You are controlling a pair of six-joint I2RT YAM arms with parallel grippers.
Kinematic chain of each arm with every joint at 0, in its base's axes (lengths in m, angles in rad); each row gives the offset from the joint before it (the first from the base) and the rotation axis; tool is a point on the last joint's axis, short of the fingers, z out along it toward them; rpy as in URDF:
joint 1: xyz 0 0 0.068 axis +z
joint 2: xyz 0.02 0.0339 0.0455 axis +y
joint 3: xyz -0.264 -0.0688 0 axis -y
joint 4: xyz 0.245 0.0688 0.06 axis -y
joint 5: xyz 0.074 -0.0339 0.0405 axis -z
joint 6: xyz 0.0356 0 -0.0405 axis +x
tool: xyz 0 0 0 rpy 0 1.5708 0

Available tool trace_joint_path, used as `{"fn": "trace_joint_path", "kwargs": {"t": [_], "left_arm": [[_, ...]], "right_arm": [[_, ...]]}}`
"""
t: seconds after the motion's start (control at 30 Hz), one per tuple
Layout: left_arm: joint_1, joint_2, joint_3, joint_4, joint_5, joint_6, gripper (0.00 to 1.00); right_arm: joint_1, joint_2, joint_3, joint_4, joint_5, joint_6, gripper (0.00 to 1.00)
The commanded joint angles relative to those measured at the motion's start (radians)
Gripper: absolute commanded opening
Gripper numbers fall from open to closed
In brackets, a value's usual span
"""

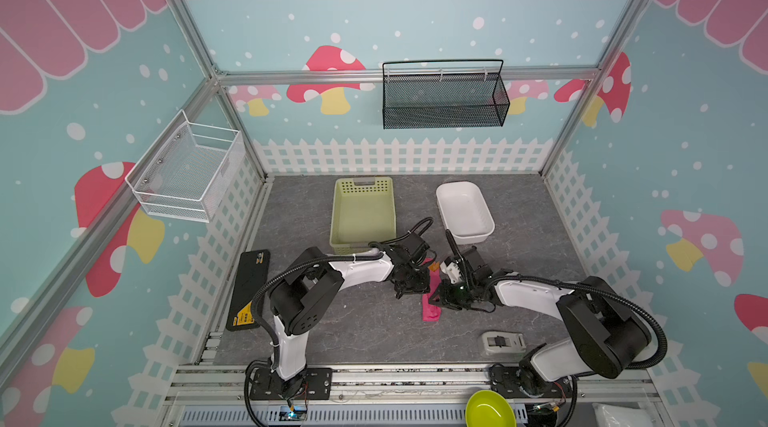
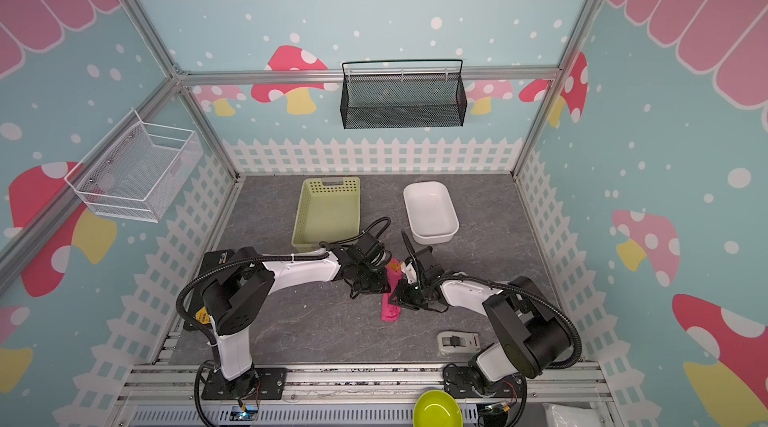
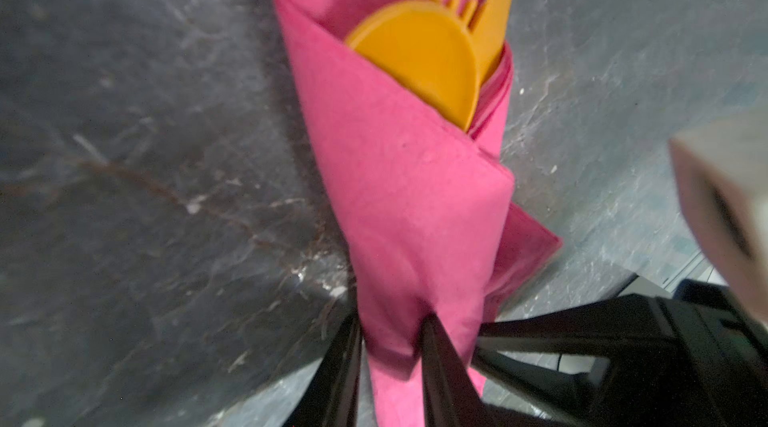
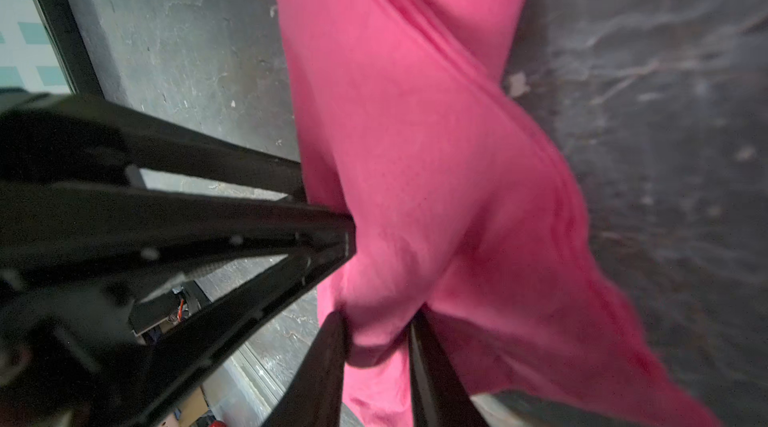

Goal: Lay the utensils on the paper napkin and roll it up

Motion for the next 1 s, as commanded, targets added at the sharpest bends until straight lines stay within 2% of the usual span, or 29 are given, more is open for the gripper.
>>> {"fn": "trace_joint_path", "kwargs": {"t": [0.0,0.17,0.3,0.47,0.67,0.77,0.87,0.93,0.97], "left_arm": [[-0.004,0.03,0.0,-0.018,-0.022,-0.018,0.29],[-0.003,-0.041,-0.025,0.011,-0.053,-0.021,0.29],[-0.001,-0.11,-0.062,0.061,-0.07,-0.036,0.35],[0.006,-0.184,-0.144,0.189,-0.018,-0.079,0.38],[0.021,-0.249,-0.258,0.339,0.022,-0.172,0.41],[0.023,-0.272,-0.311,0.404,0.018,-0.212,0.48],[0.026,-0.253,-0.35,0.512,0.069,-0.27,0.52],[0.028,-0.224,-0.373,0.606,0.105,-0.321,0.63],[0.028,-0.204,-0.38,0.654,0.123,-0.347,0.65]], "right_arm": [[0.011,0.037,-0.036,0.01,0.045,0.012,0.24],[0.009,0.019,-0.042,0.018,0.06,0.014,0.14],[0.006,-0.017,-0.044,0.024,0.072,0.017,0.09],[-0.007,-0.057,-0.048,0.037,0.045,0.028,0.03],[-0.038,-0.105,-0.069,0.086,-0.022,0.061,0.02],[-0.049,-0.132,-0.073,0.101,-0.048,0.076,0.02],[-0.06,-0.146,-0.074,0.115,-0.078,0.087,0.02],[-0.065,-0.15,-0.079,0.129,-0.096,0.095,0.01],[-0.066,-0.151,-0.079,0.135,-0.105,0.098,0.01]]}}
